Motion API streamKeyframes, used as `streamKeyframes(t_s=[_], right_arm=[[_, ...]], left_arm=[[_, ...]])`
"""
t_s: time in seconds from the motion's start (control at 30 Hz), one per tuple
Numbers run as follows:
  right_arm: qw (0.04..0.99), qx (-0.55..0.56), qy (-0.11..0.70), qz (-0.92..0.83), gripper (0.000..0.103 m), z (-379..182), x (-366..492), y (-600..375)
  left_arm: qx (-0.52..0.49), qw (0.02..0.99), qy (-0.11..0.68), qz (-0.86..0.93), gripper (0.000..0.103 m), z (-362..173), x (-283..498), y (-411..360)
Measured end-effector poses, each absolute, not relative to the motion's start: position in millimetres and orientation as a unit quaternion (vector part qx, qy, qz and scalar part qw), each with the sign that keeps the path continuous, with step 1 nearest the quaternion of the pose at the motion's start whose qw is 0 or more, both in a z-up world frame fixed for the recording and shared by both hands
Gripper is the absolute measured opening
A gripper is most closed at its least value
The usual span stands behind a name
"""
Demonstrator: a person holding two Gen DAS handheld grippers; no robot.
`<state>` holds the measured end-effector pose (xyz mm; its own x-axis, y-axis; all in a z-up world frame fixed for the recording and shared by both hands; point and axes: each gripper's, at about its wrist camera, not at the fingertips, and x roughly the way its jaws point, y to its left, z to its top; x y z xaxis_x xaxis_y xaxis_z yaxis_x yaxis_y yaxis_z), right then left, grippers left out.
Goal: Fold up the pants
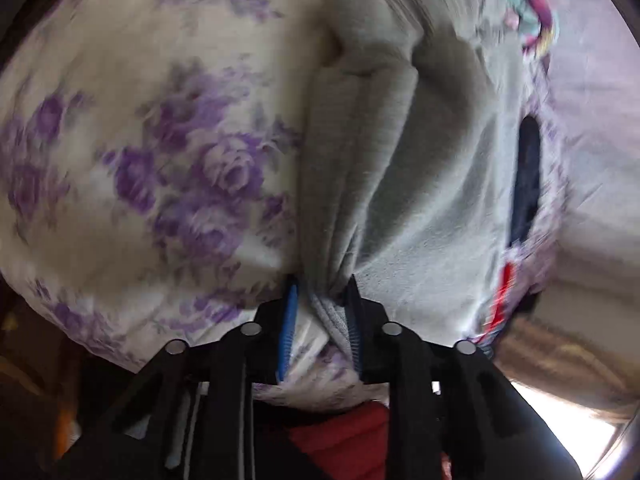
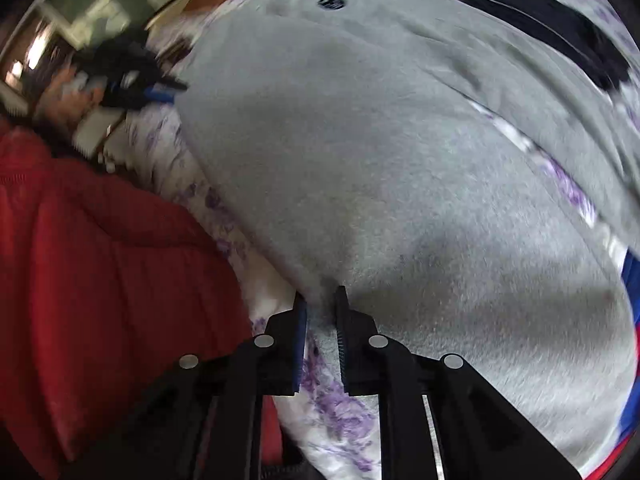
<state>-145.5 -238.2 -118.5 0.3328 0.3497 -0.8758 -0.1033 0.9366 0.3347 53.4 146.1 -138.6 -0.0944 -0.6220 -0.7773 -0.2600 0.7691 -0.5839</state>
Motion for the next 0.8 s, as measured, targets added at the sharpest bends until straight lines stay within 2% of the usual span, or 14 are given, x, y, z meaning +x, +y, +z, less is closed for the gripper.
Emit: streamKeyframes(t_s=[0.07,0.1,0.17,0.2,0.23,0.33,0.47,0.53,0.57,0.6,0.67,0.73,0.8], right_arm=[[0.815,0.143,0.546,0.128,0.033,-106.6,-148.2,-253.2],[0.824,0.162,0.53,0.123,0.036,-95.5,-154.4,-262.8],[0.836,0.191,0.505,0.098,0.047,-81.4,-171.8,-281.5],[0.84,0.212,0.495,0.068,0.049,-77.7,-182.2,-297.8],[0.841,0.234,0.486,0.032,0.05,-77.3,-194.0,-314.5],[0.834,0.315,0.44,-0.105,0.05,-79.9,-240.3,-364.3],[0.803,0.373,0.396,-0.244,0.05,-88.5,-287.3,-395.8],[0.79,0.364,0.396,-0.295,0.05,-95.4,-295.9,-399.4],[0.787,0.364,0.396,-0.301,0.05,-101.6,-298.4,-397.7],[0.775,0.353,0.428,-0.304,0.05,-113.0,-294.1,-398.8],[0.752,0.29,0.511,-0.298,0.049,-136.9,-275.7,-392.0],[0.768,0.234,0.514,-0.303,0.05,-127.8,-266.8,-384.7],[0.797,0.228,0.463,-0.314,0.05,-99.4,-267.7,-388.2]], left_arm=[[-0.29,0.62,0.713,-0.153,0.03,-122.4,56.4,147.2],[-0.242,0.657,0.697,-0.152,0.031,-101.4,59.8,143.6],[-0.159,0.719,0.66,-0.149,0.054,-66.7,65.5,135.3],[-0.127,0.749,0.634,-0.146,0.071,-48.3,68.8,131.2],[-0.114,0.764,0.618,-0.148,0.077,-37.5,73.2,128.5],[-0.109,0.762,0.614,-0.175,0.077,-35.3,92.6,106.2],[-0.065,0.75,0.639,-0.156,0.077,-68.9,101.3,73.9],[-0.001,0.745,0.658,-0.11,0.081,-99.2,102.2,58.6],[0.014,0.733,0.673,-0.099,0.088,-114.8,101.3,56.5],[0.016,0.728,0.68,-0.091,0.099,-127.6,102.5,57.3],[-0.008,0.737,0.671,-0.083,0.099,-129.2,103.7,62.8],[-0.001,0.731,0.678,-0.076,0.099,-126.6,108.2,58.6],[-0.012,0.732,0.677,-0.069,0.098,-117.9,111.7,58.3]])
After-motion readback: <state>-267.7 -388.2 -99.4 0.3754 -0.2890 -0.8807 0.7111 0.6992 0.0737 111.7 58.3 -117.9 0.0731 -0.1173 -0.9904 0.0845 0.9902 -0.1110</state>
